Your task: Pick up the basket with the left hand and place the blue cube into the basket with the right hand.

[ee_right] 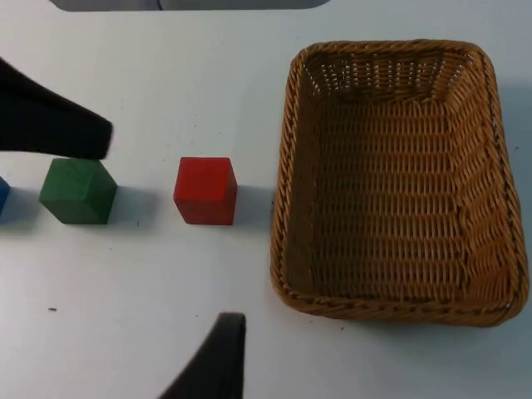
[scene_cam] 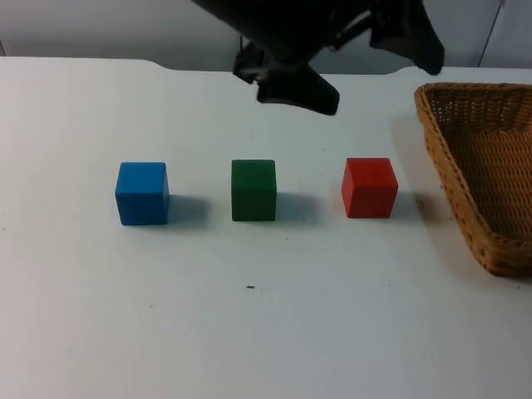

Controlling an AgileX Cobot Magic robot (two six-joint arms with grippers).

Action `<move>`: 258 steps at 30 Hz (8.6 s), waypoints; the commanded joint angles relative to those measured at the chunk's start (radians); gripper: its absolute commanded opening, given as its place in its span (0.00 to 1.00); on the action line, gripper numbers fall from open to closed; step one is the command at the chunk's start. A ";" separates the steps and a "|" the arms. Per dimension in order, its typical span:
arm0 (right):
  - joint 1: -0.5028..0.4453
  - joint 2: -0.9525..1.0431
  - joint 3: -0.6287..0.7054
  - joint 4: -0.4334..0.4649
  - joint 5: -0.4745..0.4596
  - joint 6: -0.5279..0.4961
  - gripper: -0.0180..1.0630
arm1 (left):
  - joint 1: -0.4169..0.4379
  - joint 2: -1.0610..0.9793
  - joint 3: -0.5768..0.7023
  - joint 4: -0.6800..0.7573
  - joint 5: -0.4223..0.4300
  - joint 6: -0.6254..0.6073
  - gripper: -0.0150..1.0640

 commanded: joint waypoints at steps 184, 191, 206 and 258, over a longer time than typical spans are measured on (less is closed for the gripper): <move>0.573 0.859 -0.567 0.076 -0.193 -0.206 0.96 | 0.895 -0.882 0.912 0.418 0.069 -0.151 0.01; 0.620 1.026 -0.704 0.072 -0.191 -0.239 0.95 | 0.956 -0.872 0.912 0.432 0.069 -0.079 0.01; 0.644 1.349 -0.980 0.074 -0.170 -0.336 0.95 | 1.102 -0.762 0.881 0.408 0.097 0.053 0.01; 0.712 1.821 -1.232 0.118 -0.256 -0.378 0.95 | 1.165 -0.726 0.792 0.412 0.148 0.101 0.01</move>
